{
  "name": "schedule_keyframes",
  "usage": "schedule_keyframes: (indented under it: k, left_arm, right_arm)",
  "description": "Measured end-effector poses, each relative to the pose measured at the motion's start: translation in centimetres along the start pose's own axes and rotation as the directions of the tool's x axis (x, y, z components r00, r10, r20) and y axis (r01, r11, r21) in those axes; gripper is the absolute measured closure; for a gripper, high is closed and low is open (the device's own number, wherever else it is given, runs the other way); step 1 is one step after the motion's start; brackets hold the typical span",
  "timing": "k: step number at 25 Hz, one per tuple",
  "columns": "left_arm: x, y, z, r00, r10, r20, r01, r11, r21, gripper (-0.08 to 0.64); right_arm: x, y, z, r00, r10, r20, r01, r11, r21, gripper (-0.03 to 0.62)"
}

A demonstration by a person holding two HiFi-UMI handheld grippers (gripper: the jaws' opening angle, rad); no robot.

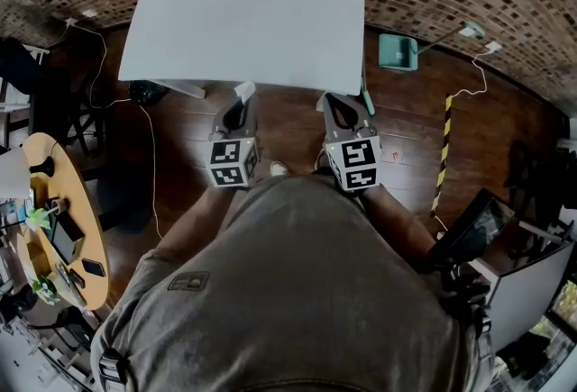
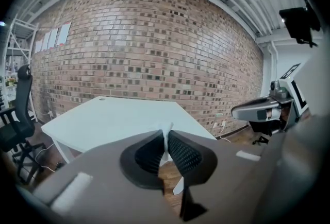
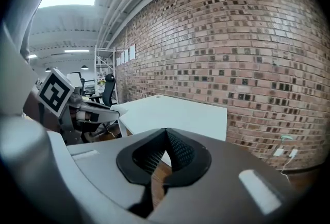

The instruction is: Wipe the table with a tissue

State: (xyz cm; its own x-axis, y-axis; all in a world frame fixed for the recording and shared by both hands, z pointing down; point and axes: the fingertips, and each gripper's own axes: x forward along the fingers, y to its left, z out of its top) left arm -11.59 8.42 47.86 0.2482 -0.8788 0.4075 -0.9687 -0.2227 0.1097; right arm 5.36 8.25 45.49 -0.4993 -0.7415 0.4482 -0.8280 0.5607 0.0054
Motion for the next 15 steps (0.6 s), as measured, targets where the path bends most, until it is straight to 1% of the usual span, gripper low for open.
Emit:
schedule_keyframes:
  k: [7, 10, 15]
  left_arm:
    - [-0.9, 0.3, 0.0, 1.0, -0.004, 0.012, 0.004, 1.0, -0.009, 0.537]
    - [-1.2, 0.5, -0.3, 1.0, -0.011, 0.0, 0.011, 1.0, -0.029, 0.537]
    - [-1.6, 0.7, -0.3, 1.0, -0.015, 0.0, 0.014, 0.999, -0.038, 0.537]
  right_arm:
    - [-0.1, 1.3, 0.6, 1.0, 0.006, 0.015, -0.006, 1.0, -0.011, 0.578]
    - [0.0, 1.7, 0.7, 1.0, 0.008, 0.015, -0.008, 1.0, -0.021, 0.578]
    - [0.1, 2.4, 1.0, 1.0, 0.014, 0.017, -0.014, 1.0, -0.016, 0.578]
